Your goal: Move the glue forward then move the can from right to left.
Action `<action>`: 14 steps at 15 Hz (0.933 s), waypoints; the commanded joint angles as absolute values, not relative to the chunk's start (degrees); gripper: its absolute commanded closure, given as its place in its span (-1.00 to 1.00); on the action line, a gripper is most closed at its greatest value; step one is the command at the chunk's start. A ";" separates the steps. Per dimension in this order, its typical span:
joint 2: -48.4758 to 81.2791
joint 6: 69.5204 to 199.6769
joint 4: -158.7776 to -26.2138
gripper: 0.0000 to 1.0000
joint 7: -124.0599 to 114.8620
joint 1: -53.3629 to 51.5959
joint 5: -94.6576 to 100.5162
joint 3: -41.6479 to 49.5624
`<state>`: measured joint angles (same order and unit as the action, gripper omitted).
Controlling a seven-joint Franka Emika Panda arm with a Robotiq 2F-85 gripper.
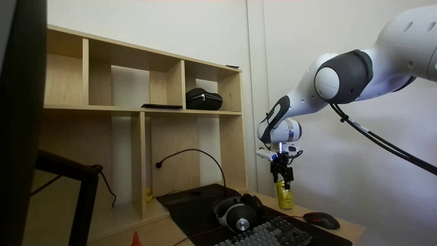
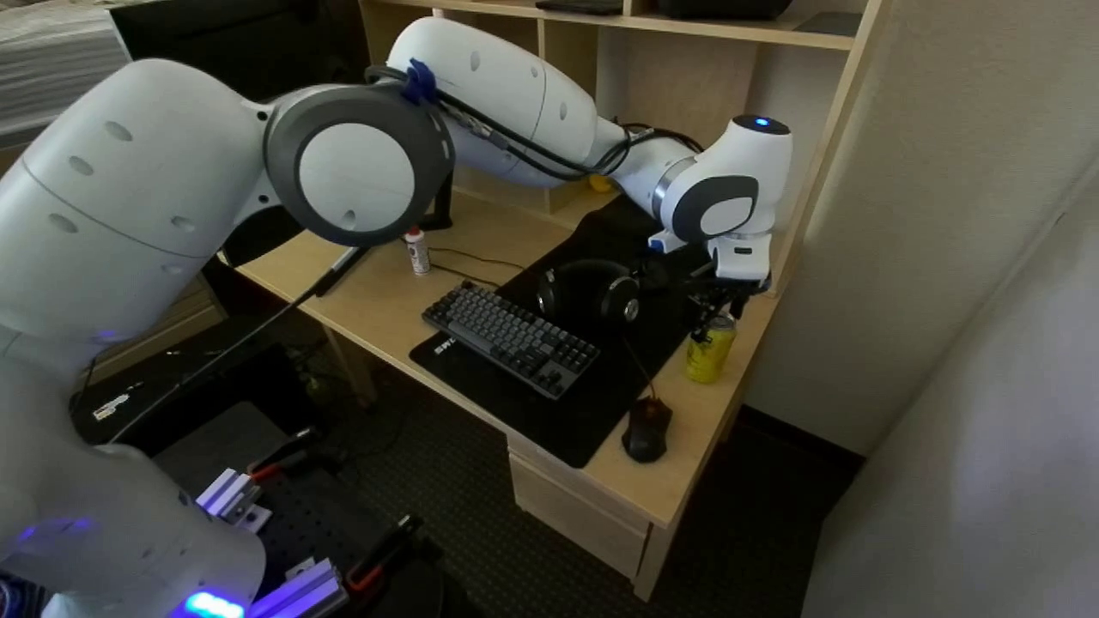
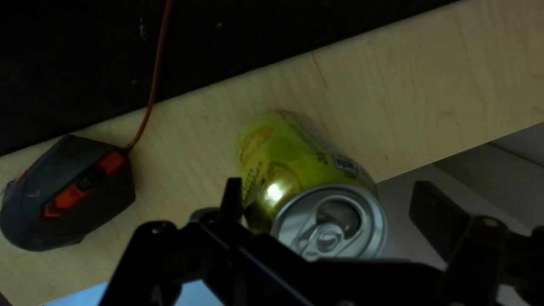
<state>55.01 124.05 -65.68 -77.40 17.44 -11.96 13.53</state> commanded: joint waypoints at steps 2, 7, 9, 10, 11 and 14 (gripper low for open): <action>57.58 122.49 -61.65 -0.46 -76.75 18.63 -12.30 12.53; 57.37 122.73 -62.27 0.04 -76.59 18.18 -12.32 12.98; 56.62 122.60 -62.60 0.12 -76.26 18.00 -12.17 12.98; 56.22 122.45 -62.72 0.12 -76.03 17.88 -12.03 13.02; 55.53 122.04 -62.87 0.12 -75.24 17.89 -11.97 12.82; 51.08 120.09 -65.55 0.12 -69.75 17.59 -11.57 11.96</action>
